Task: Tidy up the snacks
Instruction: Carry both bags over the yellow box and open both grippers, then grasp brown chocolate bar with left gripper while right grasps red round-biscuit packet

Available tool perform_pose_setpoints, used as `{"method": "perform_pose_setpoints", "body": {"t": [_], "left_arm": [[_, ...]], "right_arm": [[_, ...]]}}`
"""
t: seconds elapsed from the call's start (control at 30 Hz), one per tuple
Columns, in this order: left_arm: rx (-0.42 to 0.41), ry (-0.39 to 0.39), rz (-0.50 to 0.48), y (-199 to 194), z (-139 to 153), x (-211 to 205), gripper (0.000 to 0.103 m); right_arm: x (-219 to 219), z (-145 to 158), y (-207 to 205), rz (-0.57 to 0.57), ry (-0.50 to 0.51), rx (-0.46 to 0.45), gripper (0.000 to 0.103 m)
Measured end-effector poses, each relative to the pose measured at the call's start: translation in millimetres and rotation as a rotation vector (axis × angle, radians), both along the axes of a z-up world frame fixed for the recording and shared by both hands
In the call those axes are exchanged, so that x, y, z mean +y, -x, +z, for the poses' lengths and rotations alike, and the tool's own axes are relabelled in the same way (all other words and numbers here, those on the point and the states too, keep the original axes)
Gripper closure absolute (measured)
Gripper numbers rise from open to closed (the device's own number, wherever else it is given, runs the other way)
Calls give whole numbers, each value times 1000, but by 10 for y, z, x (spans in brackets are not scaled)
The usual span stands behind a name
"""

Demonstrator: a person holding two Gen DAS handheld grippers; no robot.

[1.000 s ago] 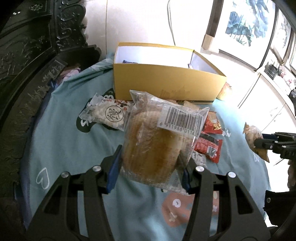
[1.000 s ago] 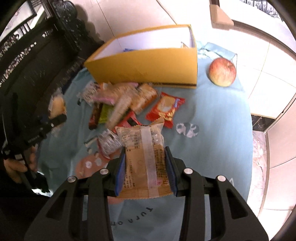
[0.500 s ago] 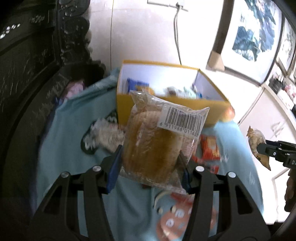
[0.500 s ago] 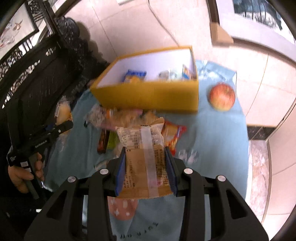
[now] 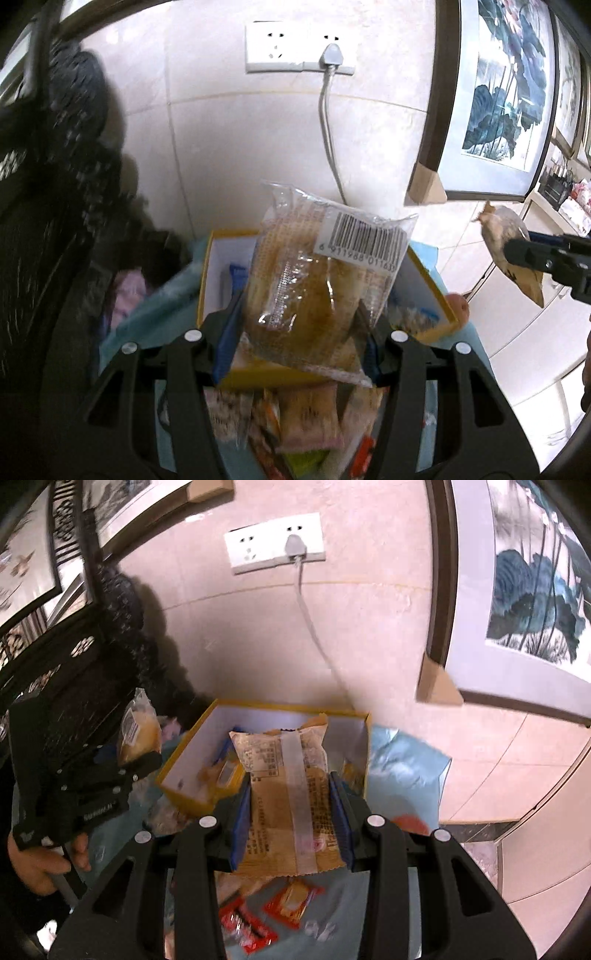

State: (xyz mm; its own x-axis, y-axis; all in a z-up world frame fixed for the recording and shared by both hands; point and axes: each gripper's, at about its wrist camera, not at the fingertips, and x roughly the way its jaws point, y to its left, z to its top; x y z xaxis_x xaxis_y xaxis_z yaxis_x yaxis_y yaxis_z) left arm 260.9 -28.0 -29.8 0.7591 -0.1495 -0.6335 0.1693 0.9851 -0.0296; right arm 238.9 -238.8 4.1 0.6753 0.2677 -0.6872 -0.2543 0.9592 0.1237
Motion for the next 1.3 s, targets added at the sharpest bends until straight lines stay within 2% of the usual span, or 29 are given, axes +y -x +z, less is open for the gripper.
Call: {"method": "perform_pose_setpoints", "body": {"t": [0.23,0.27,0.3,0.33,0.43,0.53,0.73,0.83,0.93,1.07,1.17,1.3], "left_arm": [[-21,-47,10,-492,100,-102,47],[5,-46,16,-604,61,-99,36],[41,-47,34,-698,-3,-73,16],[56,-50,57,-738,-40,-45,11],[98,-30,86,-734,-193,89,10],[111,-54,97,-562,-365,218,9],[165,6,186,47,-845,641,9],[248,19,193,339,-1230,748,9],[332,-49,151,637,-1655,702,9],[391,-105,112,853,-1990,626,9],[423,-118,128,886,-2133,643,9],[418,-85,187,811,-2170,718,8]], "right_arm": [[138,70,-563,-5,20,-19,63],[156,55,-626,-3,23,-13,61],[174,13,-729,-13,46,10,49],[177,-38,-797,-48,89,27,37],[154,-166,-772,-54,109,55,37],[88,-349,-622,-53,108,90,37],[-69,-802,-119,-93,56,209,37],[-61,-1153,188,-95,58,288,37],[-28,-1512,451,-102,73,364,37],[-12,-1790,658,-124,63,425,37],[25,-1878,726,-126,67,443,37],[33,-1961,734,-142,66,455,37]]}}
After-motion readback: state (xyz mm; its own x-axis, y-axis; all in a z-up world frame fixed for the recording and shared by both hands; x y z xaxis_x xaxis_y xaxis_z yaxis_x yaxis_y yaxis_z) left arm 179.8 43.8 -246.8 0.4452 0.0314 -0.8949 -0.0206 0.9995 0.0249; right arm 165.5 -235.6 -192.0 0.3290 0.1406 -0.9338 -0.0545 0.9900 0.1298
